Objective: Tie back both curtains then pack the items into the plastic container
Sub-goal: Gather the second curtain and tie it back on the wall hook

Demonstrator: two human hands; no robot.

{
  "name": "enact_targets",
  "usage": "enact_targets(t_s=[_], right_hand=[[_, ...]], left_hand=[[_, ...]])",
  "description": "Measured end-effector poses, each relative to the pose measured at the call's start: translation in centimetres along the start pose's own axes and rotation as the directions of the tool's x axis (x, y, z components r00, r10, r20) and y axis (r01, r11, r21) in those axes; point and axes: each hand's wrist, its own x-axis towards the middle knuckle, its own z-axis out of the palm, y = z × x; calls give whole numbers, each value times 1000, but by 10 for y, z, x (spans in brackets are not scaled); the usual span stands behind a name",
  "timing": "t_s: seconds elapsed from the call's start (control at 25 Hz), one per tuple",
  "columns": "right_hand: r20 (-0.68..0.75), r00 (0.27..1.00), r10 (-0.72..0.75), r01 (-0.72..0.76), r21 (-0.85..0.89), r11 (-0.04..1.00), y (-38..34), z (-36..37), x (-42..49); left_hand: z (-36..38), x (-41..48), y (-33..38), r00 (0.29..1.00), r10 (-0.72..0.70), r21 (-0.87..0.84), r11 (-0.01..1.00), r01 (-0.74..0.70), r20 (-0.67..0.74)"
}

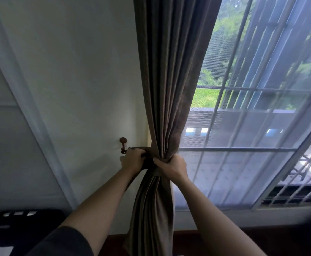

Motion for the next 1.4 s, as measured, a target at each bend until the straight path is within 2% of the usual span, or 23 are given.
enact_targets(t_s=[0.12,0.28,0.36,0.44,0.52,0.56,0.6,0.64,0.68,0.8,0.88,1.04,1.12,1.16,1.2,1.28,1.4], right_hand=[[36,999,0,-9,234,972,10,8,-7],[44,999,-27,6,415,910,19,18,-13],[49,998,-28,3,449,894,22,22,-13],[92,994,-53,3,474,880,26,23,-9],[160,984,-77,-20,532,847,29,23,-6],[197,978,-69,-68,611,789,29,24,-4],[231,972,-49,-135,714,687,28,25,-5],[234,972,5,-184,753,632,29,28,-4],[234,971,43,-215,781,586,29,30,-3],[200,973,119,-226,694,684,39,35,10],[199,972,125,-231,716,659,45,36,15],[212,952,221,-303,751,586,49,42,16],[270,917,294,-390,762,517,48,45,18],[279,903,327,-419,744,521,48,43,20],[261,904,338,-420,687,593,49,39,21],[195,945,263,-328,540,775,47,26,23],[245,965,92,-190,413,891,49,15,35]], left_hand=[[13,-6,14,986,-86,-218,974,53,-141],[15,-5,13,971,-211,-311,936,166,-115],[19,-6,12,971,-236,-429,881,197,-39],[23,-10,11,968,-236,-655,718,235,87],[22,-18,14,963,-171,-833,484,267,209],[20,-22,15,957,-125,-884,367,291,263],[18,-25,16,952,-86,-908,286,307,295],[18,-26,14,949,-50,-915,254,313,311],[18,-26,12,947,-12,-914,257,313,320],[22,-24,9,918,68,-873,342,347,391],[25,-21,9,883,87,-838,368,402,462],[20,-15,13,868,75,-855,232,464,491],[18,-13,14,870,50,-854,226,469,491],[18,-13,15,872,45,-855,225,467,488],[18,-12,16,874,41,-856,231,462,483],[19,-13,18,884,37,-861,249,443,466],[18,-16,22,893,56,-873,249,420,446]])
